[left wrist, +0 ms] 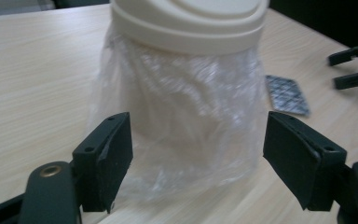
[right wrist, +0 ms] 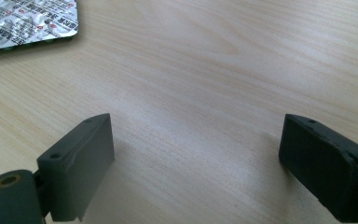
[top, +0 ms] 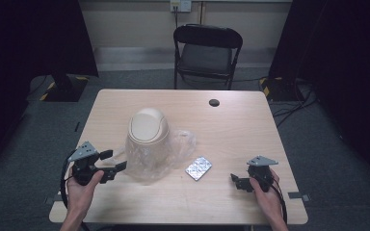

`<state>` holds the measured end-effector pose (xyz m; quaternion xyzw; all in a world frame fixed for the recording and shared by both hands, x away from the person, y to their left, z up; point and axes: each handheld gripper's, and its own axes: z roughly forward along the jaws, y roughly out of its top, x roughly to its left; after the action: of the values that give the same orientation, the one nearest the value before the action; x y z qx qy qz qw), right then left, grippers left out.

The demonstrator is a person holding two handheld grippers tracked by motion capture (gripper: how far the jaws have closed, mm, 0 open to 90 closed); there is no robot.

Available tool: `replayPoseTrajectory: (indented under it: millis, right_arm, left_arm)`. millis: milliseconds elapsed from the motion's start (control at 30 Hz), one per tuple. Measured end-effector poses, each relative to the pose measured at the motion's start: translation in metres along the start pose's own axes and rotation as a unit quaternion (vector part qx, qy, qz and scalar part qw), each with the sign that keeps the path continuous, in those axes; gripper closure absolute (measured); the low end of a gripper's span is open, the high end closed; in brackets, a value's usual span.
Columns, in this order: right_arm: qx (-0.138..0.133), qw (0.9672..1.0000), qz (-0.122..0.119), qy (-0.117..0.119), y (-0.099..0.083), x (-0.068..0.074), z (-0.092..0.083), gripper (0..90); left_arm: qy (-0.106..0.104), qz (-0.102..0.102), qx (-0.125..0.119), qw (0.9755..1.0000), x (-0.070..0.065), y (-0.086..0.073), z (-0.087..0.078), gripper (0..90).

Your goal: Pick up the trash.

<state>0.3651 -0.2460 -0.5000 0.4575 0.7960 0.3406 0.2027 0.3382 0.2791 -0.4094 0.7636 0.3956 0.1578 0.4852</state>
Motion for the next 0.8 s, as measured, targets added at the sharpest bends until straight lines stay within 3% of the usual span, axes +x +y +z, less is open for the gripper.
replayPoseTrajectory:
  millis: [167, 400, 467, 800]
  right_arm:
    - [0.000, 1.0000, 0.000, 0.000, 0.000, 0.000, 0.000, 9.4]
    - [0.000, 1.0000, 0.000, 0.000, 0.000, 0.000, 0.000, 9.4]
    - [0.000, 1.0000, 0.000, 0.000, 0.000, 0.000, 0.000, 9.4]
    - [0.000, 1.0000, 0.000, 0.000, 0.000, 0.000, 0.000, 9.4]
  left_arm:
    - [-0.018, 0.034, -0.002, 0.9992, -0.016, 0.017, 0.007, 22.4]
    - [-0.037, 0.062, 0.004, 0.9974, -0.024, 0.042, 0.022, 20.8]
    - [-0.030, 0.070, 0.011, 0.9970, -0.025, 0.047, 0.030, 20.5]
    - [-0.050, 0.081, 0.012, 0.9954, -0.025, 0.067, 0.052, 19.1]
